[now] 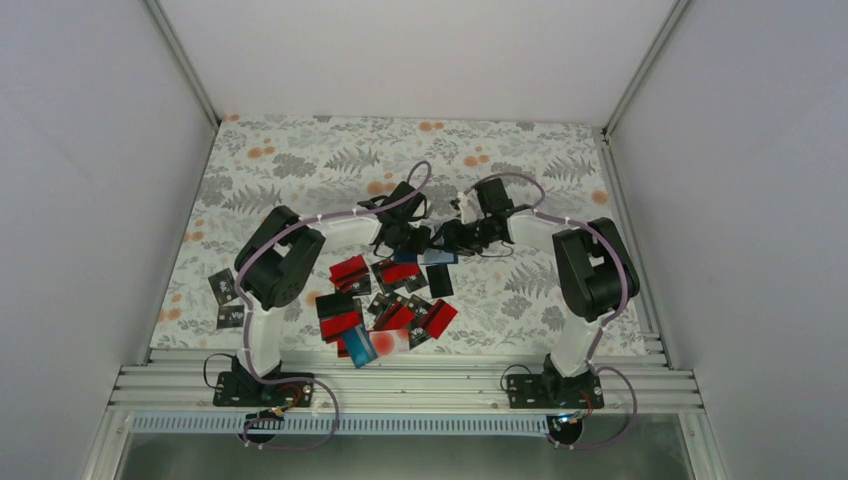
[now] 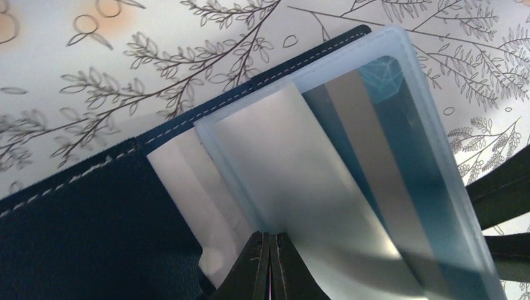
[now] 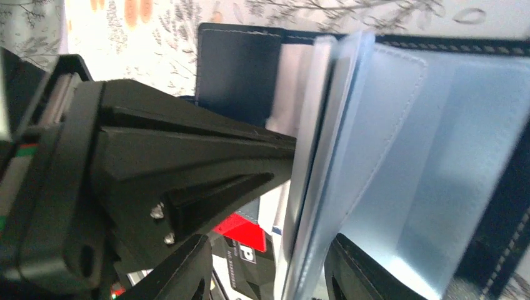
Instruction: Put the credit cards into the card holder
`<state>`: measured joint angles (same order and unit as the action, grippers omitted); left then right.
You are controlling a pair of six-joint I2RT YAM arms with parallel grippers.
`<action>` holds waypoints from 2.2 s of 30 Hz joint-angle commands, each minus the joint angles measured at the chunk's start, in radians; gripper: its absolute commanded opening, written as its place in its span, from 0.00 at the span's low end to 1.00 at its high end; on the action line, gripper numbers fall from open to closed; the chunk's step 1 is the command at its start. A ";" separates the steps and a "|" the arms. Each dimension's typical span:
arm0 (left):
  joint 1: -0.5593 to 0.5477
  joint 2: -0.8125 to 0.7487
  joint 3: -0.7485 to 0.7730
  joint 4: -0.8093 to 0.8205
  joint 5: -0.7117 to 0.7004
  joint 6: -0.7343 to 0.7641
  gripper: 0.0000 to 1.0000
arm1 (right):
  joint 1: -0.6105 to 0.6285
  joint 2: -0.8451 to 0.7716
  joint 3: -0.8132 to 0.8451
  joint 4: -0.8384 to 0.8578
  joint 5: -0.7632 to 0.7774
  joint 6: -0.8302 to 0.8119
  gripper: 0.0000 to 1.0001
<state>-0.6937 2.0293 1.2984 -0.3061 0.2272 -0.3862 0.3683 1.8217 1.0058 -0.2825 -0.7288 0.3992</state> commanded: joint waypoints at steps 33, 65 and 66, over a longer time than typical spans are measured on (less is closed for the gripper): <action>0.199 -0.444 -0.345 -0.012 -0.075 -0.055 0.03 | 0.213 0.276 0.434 -0.108 0.021 0.050 0.47; 0.089 -0.676 -0.479 -0.074 -0.024 -0.050 0.13 | 0.184 -0.204 0.099 -0.217 0.290 -0.010 0.52; 0.069 -0.676 -0.487 -0.081 -0.021 -0.048 0.14 | 0.186 -0.232 0.061 -0.213 0.282 -0.002 0.52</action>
<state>-0.5644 1.3804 0.8379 -0.3359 0.1913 -0.4519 0.5503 1.6928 1.1759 -0.4831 -0.4831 0.3763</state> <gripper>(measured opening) 0.124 0.519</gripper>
